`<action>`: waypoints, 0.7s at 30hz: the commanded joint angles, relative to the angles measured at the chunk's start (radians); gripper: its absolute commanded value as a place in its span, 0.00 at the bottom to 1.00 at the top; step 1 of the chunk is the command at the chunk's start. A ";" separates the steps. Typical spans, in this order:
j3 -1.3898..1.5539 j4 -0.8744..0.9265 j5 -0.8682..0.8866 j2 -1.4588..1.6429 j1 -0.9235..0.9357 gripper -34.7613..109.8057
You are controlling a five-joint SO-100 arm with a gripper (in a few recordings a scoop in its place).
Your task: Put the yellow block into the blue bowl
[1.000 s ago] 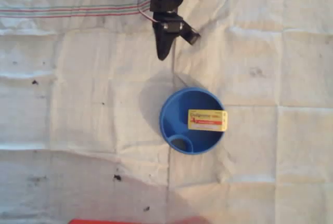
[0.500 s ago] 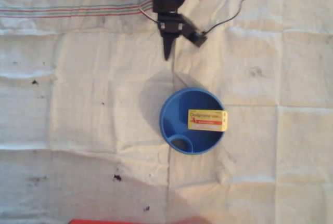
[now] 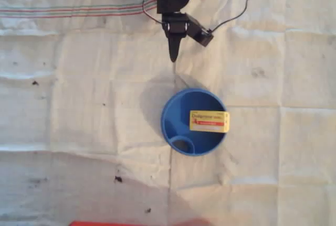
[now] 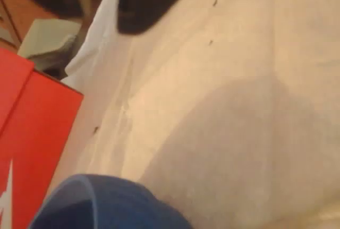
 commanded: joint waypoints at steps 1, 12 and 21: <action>0.195 -0.020 0.009 0.089 -0.017 0.24; 0.195 -0.020 0.008 0.089 -0.015 0.24; 0.195 -0.020 0.008 0.089 -0.017 0.24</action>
